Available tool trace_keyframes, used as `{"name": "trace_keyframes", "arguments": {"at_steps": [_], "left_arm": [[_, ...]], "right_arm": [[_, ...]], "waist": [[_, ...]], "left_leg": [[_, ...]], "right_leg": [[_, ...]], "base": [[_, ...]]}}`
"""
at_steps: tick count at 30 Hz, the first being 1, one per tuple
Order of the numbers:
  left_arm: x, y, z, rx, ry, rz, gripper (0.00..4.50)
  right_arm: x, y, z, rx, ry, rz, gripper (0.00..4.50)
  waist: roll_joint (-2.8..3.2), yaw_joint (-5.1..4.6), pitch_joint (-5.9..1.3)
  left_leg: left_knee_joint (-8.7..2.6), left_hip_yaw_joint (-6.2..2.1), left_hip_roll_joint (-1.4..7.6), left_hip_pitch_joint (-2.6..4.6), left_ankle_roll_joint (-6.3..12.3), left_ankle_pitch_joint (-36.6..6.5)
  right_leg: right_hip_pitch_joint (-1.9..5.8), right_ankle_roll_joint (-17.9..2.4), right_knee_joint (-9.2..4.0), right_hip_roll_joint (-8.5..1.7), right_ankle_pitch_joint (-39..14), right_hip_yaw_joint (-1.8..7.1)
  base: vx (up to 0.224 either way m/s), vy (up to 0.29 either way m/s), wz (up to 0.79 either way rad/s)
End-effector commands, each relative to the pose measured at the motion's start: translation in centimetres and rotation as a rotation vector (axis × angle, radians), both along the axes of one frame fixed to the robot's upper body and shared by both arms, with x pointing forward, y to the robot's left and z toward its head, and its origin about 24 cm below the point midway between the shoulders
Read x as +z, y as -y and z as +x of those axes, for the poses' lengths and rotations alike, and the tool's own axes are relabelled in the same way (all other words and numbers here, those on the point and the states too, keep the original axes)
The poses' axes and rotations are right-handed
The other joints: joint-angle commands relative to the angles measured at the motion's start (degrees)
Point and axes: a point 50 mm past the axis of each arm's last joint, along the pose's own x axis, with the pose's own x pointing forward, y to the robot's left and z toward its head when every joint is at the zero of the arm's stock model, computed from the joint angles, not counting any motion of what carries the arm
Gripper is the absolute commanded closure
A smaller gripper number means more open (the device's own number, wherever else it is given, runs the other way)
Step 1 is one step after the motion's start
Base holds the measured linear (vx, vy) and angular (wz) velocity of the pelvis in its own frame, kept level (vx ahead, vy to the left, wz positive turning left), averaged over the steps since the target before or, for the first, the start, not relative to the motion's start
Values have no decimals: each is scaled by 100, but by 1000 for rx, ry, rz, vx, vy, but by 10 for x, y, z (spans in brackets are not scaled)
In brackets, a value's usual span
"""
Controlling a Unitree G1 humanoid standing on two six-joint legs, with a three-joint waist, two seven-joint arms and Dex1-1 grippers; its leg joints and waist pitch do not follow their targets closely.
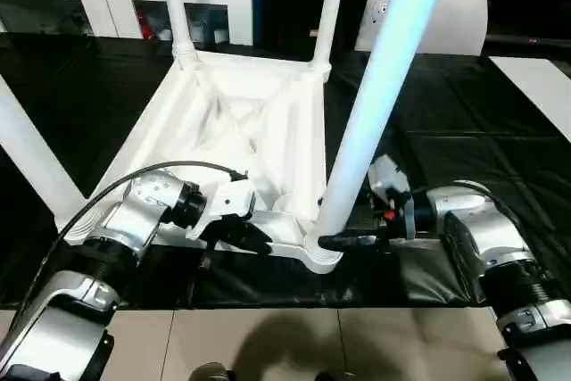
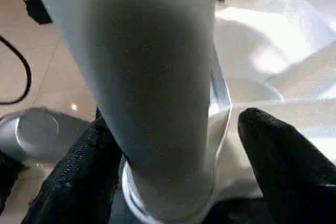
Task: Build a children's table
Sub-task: Rotate leg to tighten
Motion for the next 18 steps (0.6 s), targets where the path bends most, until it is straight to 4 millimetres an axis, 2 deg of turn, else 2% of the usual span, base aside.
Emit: {"name": "trace_keyframes", "arguments": {"at_steps": [1, 10, 18], "left_arm": [[4, 9, -2, -105, 10, 26, 450], [2, 7, -2, -106, 7, 33, 450], [1, 9, 0, -60, 3, 14, 450]], "right_arm": [[2, 0, 1, 22, 7, -8, 117], [0, -1, -1, 49, -24, 12, 199], [-1, -2, -4, 53, -50, 39, 248]], "waist": [[-5, -20, -453], [0, -17, -458], [0, -14, -461]], "left_leg": [[-412, -74, 355, 78, 267, -1105], [-417, -80, 367, 74, 278, -1089], [-412, -79, 367, 77, 283, -1070]], "right_leg": [[319, -1023, -349, -447, -1932, 368], [322, -1018, -338, -441, -1903, 364], [321, -1019, -337, -443, -1896, 364]], "base": [[0, 0, 0], [0, 0, 0], [0, 0, 0]]}}
